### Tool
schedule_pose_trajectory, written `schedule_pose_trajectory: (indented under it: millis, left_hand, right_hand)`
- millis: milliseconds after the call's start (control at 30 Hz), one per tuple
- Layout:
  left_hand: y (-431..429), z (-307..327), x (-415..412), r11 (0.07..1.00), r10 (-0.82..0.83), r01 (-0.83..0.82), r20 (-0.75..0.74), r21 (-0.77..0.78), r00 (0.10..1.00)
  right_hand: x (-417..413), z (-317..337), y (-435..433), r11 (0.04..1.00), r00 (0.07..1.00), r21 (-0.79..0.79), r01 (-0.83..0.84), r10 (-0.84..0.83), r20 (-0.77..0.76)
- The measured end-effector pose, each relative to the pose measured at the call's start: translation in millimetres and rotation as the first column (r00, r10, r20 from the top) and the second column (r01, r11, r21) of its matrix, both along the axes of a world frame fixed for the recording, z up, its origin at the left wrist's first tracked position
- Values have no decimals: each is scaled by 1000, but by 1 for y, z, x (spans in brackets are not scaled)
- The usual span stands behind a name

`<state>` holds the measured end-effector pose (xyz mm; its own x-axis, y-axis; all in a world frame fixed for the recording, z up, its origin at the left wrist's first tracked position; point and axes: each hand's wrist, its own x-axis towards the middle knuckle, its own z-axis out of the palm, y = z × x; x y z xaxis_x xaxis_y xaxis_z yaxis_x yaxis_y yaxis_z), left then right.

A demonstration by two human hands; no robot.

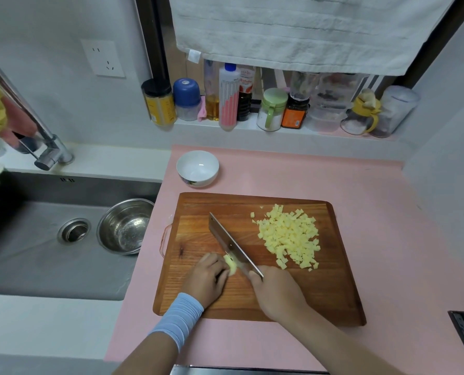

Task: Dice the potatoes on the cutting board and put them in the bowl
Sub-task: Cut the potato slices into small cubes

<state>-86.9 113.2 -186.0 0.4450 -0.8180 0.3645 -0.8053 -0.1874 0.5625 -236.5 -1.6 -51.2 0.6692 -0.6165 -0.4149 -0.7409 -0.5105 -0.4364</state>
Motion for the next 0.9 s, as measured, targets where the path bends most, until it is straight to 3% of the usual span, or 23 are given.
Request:
schedule_pose_trajectory:
  millis: [633,900]
  left_hand:
    - [4,-1,0,999,19,-20,-46,-28,999]
    - [14,-4,-2,999,4,-4,5,-45,1000]
  right_hand:
    - [13,-14,18,1000,998,24,14,-13,-56]
    - [10,-9,16,999,999,33,36,-35,-33]
